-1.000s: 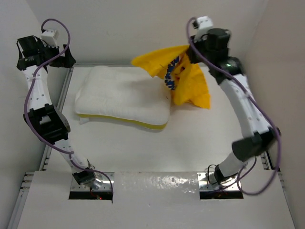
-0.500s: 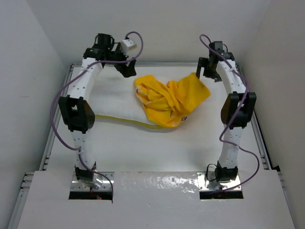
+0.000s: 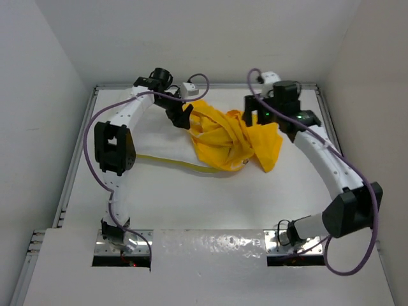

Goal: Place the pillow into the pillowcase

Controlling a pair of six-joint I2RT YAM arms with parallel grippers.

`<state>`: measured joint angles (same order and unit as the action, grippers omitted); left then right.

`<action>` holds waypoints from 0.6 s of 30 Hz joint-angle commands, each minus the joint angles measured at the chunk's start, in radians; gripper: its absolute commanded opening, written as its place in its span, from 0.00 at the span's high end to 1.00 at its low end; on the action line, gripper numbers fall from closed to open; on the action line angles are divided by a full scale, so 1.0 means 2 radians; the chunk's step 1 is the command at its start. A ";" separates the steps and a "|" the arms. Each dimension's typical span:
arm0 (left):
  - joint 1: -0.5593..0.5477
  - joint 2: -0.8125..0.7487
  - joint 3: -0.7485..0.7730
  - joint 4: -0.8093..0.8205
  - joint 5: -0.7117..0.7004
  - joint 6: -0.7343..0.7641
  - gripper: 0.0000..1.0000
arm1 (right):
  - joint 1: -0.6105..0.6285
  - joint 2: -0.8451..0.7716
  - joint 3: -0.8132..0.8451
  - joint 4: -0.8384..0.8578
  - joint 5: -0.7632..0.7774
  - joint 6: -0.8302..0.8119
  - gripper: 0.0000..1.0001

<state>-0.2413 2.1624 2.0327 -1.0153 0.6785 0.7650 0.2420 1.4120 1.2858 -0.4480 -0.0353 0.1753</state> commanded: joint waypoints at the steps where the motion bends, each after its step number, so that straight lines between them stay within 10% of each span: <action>1: -0.011 -0.007 0.005 0.019 0.106 0.011 0.22 | 0.067 0.078 -0.010 0.041 -0.099 -0.030 0.22; 7: -0.016 -0.014 -0.057 0.039 0.113 0.017 0.21 | 0.113 0.152 0.056 0.122 -0.084 0.001 0.35; 10: -0.017 -0.020 -0.124 0.137 0.095 -0.054 0.23 | 0.114 0.192 0.086 0.133 -0.038 0.014 0.57; 12: -0.017 -0.024 -0.160 0.218 0.084 -0.121 0.40 | 0.111 0.210 0.087 0.131 0.014 0.016 0.88; 14: -0.017 -0.026 -0.168 0.283 0.058 -0.190 0.93 | 0.109 0.213 0.092 0.106 0.057 0.016 1.00; 18: -0.016 -0.020 -0.107 0.286 0.036 -0.208 1.00 | 0.076 0.123 0.023 0.080 0.134 0.019 1.00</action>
<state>-0.2638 2.1506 1.7271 -0.5743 0.8089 0.4561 0.4595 1.8267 1.3991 -0.2657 0.0353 0.2031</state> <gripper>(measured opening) 0.015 0.002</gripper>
